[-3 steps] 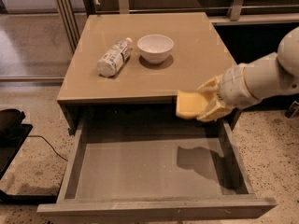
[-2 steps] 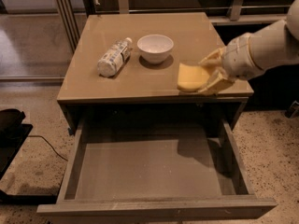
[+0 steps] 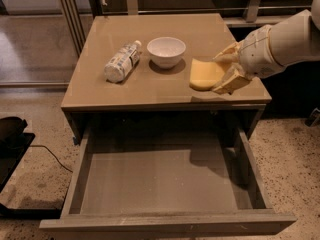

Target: Pick sponge from top drawer and place on counter

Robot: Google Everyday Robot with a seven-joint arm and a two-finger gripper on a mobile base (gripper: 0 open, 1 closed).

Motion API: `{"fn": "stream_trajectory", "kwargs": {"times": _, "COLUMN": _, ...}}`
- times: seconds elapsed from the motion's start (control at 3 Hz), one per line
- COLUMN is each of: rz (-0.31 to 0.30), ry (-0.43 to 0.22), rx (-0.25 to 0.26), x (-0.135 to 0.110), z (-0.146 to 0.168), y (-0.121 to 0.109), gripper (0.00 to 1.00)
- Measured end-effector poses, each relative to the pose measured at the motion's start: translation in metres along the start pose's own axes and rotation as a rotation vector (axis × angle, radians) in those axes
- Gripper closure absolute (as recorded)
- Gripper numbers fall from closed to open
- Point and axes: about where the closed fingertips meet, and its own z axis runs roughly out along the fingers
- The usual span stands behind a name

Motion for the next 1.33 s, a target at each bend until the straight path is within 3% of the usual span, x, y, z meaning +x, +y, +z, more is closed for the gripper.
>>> {"fn": "stream_trajectory", "kwargs": {"times": 0.33, "rz": 0.017, "ry": -0.008, "rx": 0.036, "x": 0.003, "z": 0.001, "y": -0.029, "gripper": 1.0}}
{"fn": "stream_trajectory", "kwargs": {"times": 0.67, "rz": 0.098, "ry": -0.04, "rx": 0.087, "x": 0.016, "z": 0.011, "y": -0.075, "gripper": 1.0}}
{"fn": "stream_trajectory", "kwargs": {"times": 1.0, "rz": 0.202, "ry": -0.067, "rx": 0.105, "x": 0.034, "z": 0.027, "y": -0.108, "gripper": 1.0}}
{"fn": "stream_trajectory", "kwargs": {"times": 1.33, "rz": 0.316, "ry": -0.034, "rx": 0.068, "x": 0.056, "z": 0.038, "y": -0.106, "gripper": 1.0}}
